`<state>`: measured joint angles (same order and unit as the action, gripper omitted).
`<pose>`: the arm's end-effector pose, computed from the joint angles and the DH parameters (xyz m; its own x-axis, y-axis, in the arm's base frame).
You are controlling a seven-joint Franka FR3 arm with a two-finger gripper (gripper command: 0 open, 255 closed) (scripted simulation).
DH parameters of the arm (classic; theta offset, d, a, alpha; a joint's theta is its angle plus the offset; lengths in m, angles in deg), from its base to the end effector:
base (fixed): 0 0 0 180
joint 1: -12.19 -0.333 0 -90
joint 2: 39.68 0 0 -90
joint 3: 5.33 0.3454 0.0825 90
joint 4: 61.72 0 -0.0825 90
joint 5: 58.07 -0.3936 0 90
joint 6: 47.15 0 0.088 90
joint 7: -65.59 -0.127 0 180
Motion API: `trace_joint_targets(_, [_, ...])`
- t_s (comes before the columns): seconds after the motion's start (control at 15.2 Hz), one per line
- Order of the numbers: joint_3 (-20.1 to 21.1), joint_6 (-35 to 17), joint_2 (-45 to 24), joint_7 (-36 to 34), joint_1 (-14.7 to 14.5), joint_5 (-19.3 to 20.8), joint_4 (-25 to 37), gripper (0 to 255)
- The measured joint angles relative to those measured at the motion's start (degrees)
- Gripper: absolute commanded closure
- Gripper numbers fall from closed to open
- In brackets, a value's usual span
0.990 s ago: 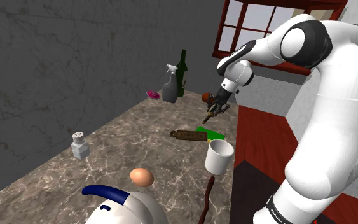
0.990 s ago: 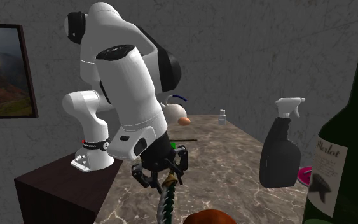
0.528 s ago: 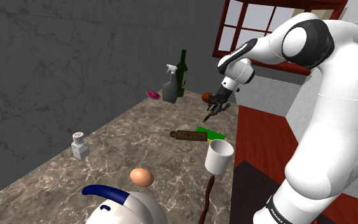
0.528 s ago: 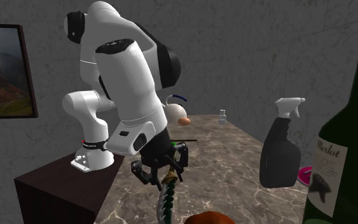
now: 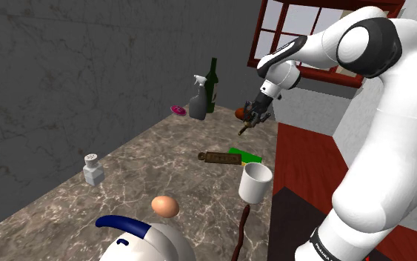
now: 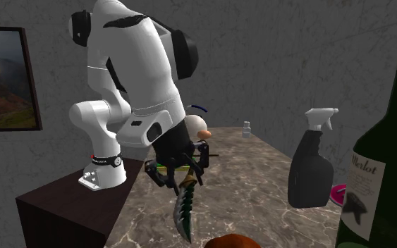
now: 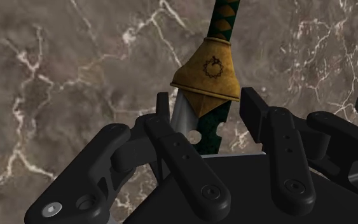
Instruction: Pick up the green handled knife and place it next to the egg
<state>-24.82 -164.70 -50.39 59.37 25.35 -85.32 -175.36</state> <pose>0.5203 -0.2871 0.3772 0.6177 -0.7675 -0.1716 -0.7736 -0.5537 -0.3081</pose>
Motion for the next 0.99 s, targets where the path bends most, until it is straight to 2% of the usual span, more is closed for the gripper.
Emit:
trace_joint_targets(0.86, [-0.50,7.71,3.93,-4.27,-0.18,3.05,4.93,255])
trace_joint_targets(0.99, [0.11,6.91,5.87,-5.84,-1.16,3.59,2.91,255])
